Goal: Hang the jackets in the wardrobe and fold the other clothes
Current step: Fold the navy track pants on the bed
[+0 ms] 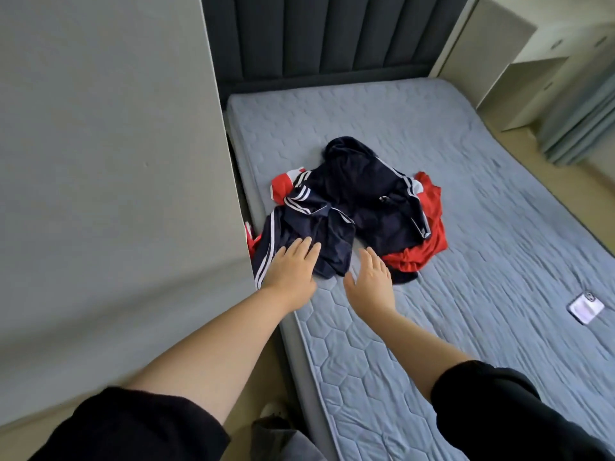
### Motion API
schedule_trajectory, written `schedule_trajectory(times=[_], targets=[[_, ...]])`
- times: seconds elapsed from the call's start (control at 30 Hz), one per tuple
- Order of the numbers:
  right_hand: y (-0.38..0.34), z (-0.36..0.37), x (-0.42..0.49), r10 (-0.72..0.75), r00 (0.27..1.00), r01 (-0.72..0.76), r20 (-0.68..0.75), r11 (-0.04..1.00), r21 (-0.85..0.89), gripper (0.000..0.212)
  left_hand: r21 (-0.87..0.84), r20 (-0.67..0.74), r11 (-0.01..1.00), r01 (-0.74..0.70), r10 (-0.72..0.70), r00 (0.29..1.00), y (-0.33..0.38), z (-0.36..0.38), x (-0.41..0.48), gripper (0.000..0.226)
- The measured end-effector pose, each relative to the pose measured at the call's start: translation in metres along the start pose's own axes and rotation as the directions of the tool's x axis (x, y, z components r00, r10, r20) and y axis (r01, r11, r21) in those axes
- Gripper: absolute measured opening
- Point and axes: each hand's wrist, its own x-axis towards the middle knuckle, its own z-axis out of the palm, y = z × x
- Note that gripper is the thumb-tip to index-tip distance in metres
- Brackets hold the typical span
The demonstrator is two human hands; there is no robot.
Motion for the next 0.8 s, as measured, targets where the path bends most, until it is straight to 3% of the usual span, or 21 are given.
schedule_trajectory(times=[0.37,0.63,0.7,0.8], targets=[[0.069,0.183,0.070,0.007,0.989,-0.006,0.147,1.000,-0.003,0.068,-0.115,0.114,0.970,0.215,-0.202,0.973,-0.029,0.203,0.064,0.069],[0.124,0.292,0.151,0.066,0.990,-0.054,0.128,0.994,-0.095,0.088,-0.194,0.280,0.915,0.353,-0.293,0.914,-0.046,0.382,0.108,0.068],[0.134,0.311,0.172,0.077,0.988,-0.065,0.135,0.994,-0.090,0.093,-0.175,0.224,0.923,0.343,-0.302,0.927,-0.046,0.415,0.114,0.071],[0.145,0.333,0.201,0.068,0.990,-0.054,0.122,0.992,-0.112,0.087,-0.103,0.030,0.936,0.335,-0.334,0.942,-0.043,0.448,0.119,0.074]])
